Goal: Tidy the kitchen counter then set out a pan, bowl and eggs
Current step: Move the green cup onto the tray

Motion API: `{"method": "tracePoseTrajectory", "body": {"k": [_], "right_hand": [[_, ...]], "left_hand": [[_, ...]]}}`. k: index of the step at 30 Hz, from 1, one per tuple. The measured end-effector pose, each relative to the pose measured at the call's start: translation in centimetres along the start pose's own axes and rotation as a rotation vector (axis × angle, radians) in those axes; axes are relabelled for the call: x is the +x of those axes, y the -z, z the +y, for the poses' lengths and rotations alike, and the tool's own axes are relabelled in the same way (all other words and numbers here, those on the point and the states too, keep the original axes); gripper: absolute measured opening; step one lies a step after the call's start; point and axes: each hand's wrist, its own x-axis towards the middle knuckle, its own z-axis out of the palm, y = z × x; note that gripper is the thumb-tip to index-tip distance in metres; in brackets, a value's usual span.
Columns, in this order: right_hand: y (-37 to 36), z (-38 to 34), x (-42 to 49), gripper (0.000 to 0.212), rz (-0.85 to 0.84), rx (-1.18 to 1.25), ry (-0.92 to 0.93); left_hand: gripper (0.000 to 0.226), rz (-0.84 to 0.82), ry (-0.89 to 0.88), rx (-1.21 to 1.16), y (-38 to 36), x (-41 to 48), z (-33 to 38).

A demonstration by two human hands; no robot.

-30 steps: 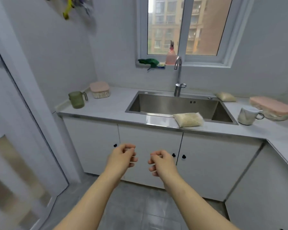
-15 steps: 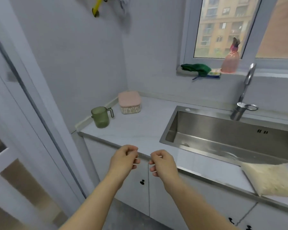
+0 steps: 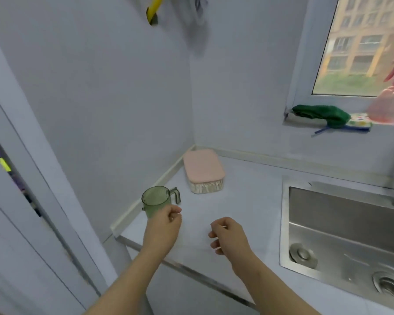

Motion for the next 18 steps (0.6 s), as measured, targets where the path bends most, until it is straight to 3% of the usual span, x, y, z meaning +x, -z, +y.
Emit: {"method": "tracePoseTrajectory", "body": {"k": [3, 5, 8, 11, 14, 18], "right_hand": [[-2.5, -1.0, 2.9, 0.014, -0.018, -0.004, -0.026], [-3.4, -1.0, 4.4, 0.014, -0.022, -0.029, -0.049], [-3.9, -1.3, 6.9, 0.014, -0.014, -0.046, -0.061], [-4.1, -1.8, 8.8, 0.013, -0.036, -0.065, -0.073], [-3.9, -2.0, 10.1, 0.014, -0.055, -0.071, -0.074], [-3.4, -1.8, 11.8, 0.013, -0.053, -0.106, -0.063]], "left_hand": [[0.023, 0.192, -0.133, 0.234, 1.1, 4.7, -1.9], [0.036, 0.245, -0.102, 0.338, 1.2, 7.1, -2.9], [0.076, 0.133, 0.025, 0.429, 1.0, 9.7, -4.1], [0.102, -0.016, 0.163, 0.360, 0.4, 11.7, -5.4], [0.104, -0.078, 0.210, 0.199, -0.2, 12.7, -5.9], [0.101, -0.209, 0.098, 0.226, -1.3, 12.7, -5.2]]}}
